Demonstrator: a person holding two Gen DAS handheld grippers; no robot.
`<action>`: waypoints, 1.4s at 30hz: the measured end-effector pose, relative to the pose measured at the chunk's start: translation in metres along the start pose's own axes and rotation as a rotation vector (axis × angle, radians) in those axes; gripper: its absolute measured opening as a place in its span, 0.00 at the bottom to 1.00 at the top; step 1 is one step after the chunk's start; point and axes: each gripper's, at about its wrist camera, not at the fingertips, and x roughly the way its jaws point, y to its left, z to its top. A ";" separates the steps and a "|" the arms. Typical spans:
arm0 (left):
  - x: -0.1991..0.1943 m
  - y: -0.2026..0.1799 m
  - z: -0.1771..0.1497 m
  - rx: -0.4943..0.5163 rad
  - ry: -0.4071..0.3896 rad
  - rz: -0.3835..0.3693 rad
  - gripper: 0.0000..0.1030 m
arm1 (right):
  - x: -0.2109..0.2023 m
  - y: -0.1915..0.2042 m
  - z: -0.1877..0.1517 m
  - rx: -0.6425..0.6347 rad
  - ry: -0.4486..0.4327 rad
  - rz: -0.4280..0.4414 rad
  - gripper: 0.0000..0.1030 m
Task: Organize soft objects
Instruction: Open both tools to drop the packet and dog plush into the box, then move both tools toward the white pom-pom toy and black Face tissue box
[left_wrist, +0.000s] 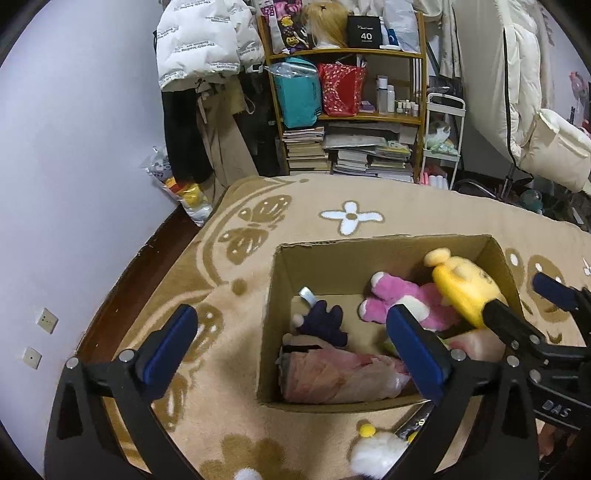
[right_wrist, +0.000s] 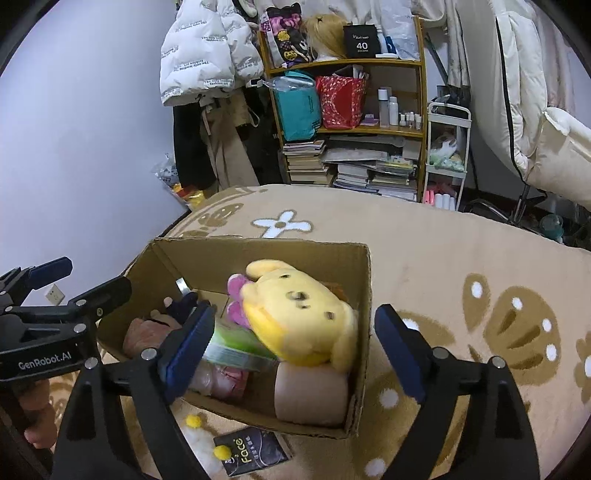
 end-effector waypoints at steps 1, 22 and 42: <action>-0.002 0.001 0.000 0.000 0.001 0.005 0.99 | -0.002 0.000 0.000 0.004 -0.001 -0.001 0.95; -0.082 0.026 -0.031 -0.065 -0.030 0.071 1.00 | -0.075 0.000 -0.019 -0.012 -0.040 -0.021 1.00; -0.110 0.020 -0.082 -0.013 0.051 0.133 1.00 | -0.102 0.009 -0.060 -0.047 0.023 -0.044 1.00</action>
